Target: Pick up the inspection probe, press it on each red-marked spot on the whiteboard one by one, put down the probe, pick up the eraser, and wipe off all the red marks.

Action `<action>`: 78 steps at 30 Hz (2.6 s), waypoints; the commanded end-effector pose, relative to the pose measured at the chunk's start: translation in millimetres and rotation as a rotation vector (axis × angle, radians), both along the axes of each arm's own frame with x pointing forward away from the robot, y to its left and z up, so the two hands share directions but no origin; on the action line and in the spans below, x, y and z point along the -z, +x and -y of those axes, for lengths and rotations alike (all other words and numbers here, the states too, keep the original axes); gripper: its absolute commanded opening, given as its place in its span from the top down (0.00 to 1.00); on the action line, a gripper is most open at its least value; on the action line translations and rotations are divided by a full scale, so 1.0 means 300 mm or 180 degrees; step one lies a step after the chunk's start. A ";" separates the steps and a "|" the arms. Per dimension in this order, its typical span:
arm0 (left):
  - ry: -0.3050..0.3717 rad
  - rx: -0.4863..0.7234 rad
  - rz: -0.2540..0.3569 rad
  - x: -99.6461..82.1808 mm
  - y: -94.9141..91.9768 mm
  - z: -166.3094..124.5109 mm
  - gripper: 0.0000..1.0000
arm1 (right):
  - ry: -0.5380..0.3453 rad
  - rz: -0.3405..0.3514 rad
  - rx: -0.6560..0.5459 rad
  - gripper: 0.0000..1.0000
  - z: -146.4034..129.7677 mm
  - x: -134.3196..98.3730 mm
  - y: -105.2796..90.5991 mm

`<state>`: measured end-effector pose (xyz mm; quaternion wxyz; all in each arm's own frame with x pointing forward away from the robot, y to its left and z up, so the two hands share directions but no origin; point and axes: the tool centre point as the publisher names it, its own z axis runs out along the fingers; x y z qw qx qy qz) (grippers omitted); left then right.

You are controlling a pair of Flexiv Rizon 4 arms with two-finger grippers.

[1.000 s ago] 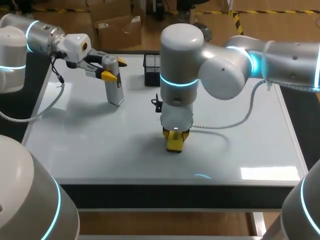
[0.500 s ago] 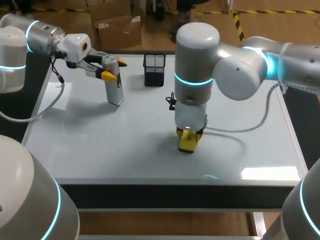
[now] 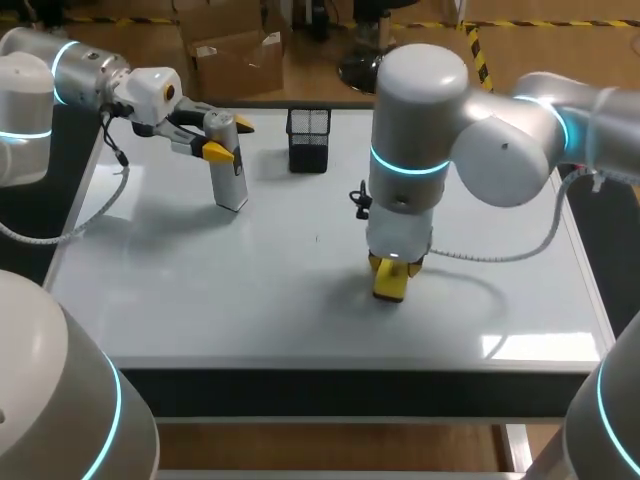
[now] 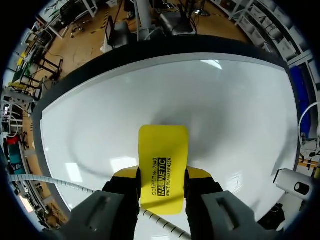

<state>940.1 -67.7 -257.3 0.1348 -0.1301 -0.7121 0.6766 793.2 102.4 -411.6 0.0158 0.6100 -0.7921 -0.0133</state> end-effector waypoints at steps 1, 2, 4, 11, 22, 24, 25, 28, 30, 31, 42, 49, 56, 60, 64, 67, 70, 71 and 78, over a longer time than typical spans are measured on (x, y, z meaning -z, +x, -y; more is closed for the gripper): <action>0.0010 0.0004 0.0001 -0.006 0.001 -0.001 1.00 | -0.0015 -0.0007 -0.0049 1.00 0.035 -0.049 0.004; 0.0010 0.0004 0.0001 -0.006 0.001 -0.001 1.00 | -0.0023 0.0001 -0.0053 1.00 0.039 -0.057 0.007; 0.0010 0.0004 0.0001 -0.006 0.001 -0.001 1.00 | -0.0046 0.0011 -0.0096 1.00 0.043 -0.070 0.012; 0.0010 0.0004 0.0001 -0.006 0.001 -0.001 1.00 | -0.0067 0.0013 -0.0093 1.00 0.054 -0.092 0.020; 0.0010 0.0004 0.0001 -0.006 0.001 -0.001 1.00 | -0.0067 0.0013 -0.0093 1.00 0.054 -0.092 0.020; 0.0010 0.0004 0.0001 -0.006 0.001 -0.001 1.00 | -0.0067 0.0013 -0.0093 1.00 0.054 -0.092 0.020; 0.0010 0.0004 0.0001 -0.006 0.001 -0.001 1.00 | -0.0067 0.0013 -0.0093 1.00 0.054 -0.092 0.020; 0.0010 0.0004 0.0001 -0.006 0.001 -0.001 1.00 | -0.0067 0.0013 -0.0093 1.00 0.054 -0.092 0.020; 0.0010 0.0004 0.0001 -0.006 0.001 -0.001 1.00 | -0.0067 0.0013 -0.0093 1.00 0.054 -0.092 0.020; 0.0010 0.0004 0.0001 -0.006 0.001 -0.001 1.00 | -0.0079 0.0006 -0.0127 1.00 0.059 -0.088 0.034; 0.0010 0.0004 0.0001 -0.006 0.001 -0.001 1.00 | -0.0107 0.0046 -0.0243 1.00 0.120 -0.083 0.215; 0.0010 0.0004 0.0001 -0.006 0.001 -0.001 1.00 | 0.0018 0.0063 -0.0396 1.00 0.128 -0.074 0.361; 0.0010 0.0004 0.0001 -0.006 0.001 -0.001 1.00 | -0.0017 -0.0028 -0.0588 1.00 0.114 -0.058 0.501; 0.0010 0.0004 0.0001 -0.006 0.001 -0.001 1.00 | -0.0052 -0.0074 -0.0707 1.00 0.100 -0.060 0.573; 0.0010 0.0004 0.0001 -0.006 0.001 -0.001 1.00 | -0.0054 -0.0128 -0.0769 1.00 0.086 -0.048 0.641; 0.0010 0.0004 0.0001 -0.006 0.001 -0.001 1.00 | -0.0060 -0.0159 -0.0796 1.00 0.076 -0.038 0.688; 0.0010 0.0004 0.0001 -0.006 0.001 -0.001 1.00 | -0.0022 -0.0173 -0.0809 1.00 0.066 -0.028 0.729; 0.0010 0.0004 0.0001 -0.006 0.001 -0.001 1.00 | -0.0022 -0.0175 -0.0816 1.00 0.062 -0.024 0.740; 0.0010 0.0004 0.0001 -0.006 0.001 -0.001 1.00 | 0.0013 -0.0171 -0.0817 1.00 0.057 -0.011 0.812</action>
